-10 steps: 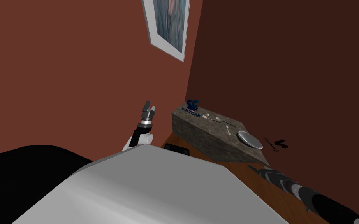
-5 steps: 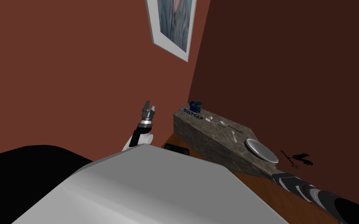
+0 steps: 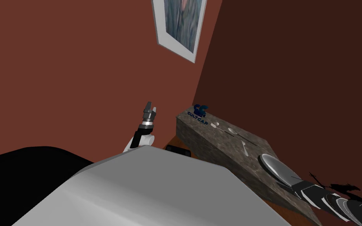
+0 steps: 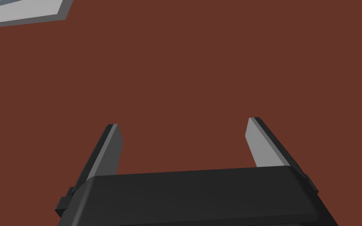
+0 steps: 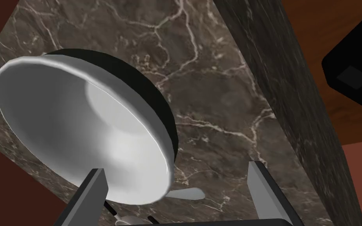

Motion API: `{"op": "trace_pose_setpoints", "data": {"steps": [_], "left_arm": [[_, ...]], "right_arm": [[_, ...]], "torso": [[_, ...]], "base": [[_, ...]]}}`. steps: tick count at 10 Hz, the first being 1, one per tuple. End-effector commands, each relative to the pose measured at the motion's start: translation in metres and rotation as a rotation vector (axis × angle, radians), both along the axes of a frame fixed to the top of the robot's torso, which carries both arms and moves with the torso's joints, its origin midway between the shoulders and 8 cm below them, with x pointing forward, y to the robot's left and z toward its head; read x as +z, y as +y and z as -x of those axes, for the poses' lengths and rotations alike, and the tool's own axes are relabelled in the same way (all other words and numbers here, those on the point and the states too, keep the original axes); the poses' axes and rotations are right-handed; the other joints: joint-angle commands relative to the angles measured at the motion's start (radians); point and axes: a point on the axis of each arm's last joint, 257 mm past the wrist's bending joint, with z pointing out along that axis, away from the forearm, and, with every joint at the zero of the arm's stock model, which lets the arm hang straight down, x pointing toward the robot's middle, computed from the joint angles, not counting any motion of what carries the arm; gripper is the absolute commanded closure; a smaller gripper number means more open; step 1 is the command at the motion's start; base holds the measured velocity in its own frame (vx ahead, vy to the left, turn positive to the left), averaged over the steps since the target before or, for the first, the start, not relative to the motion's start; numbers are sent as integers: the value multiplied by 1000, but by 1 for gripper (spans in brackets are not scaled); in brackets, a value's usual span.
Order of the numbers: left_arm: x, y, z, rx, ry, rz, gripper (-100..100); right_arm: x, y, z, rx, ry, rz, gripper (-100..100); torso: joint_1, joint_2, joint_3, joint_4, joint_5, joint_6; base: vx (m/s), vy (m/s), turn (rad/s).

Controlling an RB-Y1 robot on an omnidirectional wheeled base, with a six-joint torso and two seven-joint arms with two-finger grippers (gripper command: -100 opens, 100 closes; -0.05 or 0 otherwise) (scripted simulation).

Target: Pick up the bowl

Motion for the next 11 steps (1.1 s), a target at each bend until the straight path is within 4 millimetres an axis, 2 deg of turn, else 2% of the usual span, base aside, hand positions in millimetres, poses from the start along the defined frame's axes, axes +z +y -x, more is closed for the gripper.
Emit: {"op": "trace_pose_setpoints", "data": {"steps": [1,2,3,4,5,8,9,10,11], "left_arm": [[0,0,0,0,0,0,0],[0,0,0,0,0,0,0],[0,0,0,0,0,0,0],[0,0,0,0,0,0,0],[0,0,0,0,0,0,0],[0,0,0,0,0,0,0],[0,0,0,0,0,0,0],[0,0,0,0,0,0,0],[0,0,0,0,0,0,0]], "right_arm": [[-2,1,19,29,71,1,-100],[-6,4,27,32,90,-10,-100],[-2,1,19,30,71,-2,-100],[-3,2,20,30,75,-5,0],[-11,1,28,20,73,-4,-100],[-25,2,41,5,72,-4,-100],[-22,2,37,8,71,-4,-100],[-23,2,38,8,72,-4,100],[-23,2,37,8,72,-4,100]], "torso": [[0,0,0,0,0,0],[-1,0,0,0,0,-1],[0,1,0,0,-1,0],[2,4,2,1,0,1],[4,6,4,1,1,1],[3,7,4,2,0,1],[4,8,4,2,0,1],[4,8,5,2,1,1],[5,8,5,2,1,1]], "base": [[101,-87,242],[90,-70,152],[37,-24,20],[8,-6,0],[16,-12,68],[14,-21,60],[0,0,0],[0,0,0],[-2,5,-10]]}}
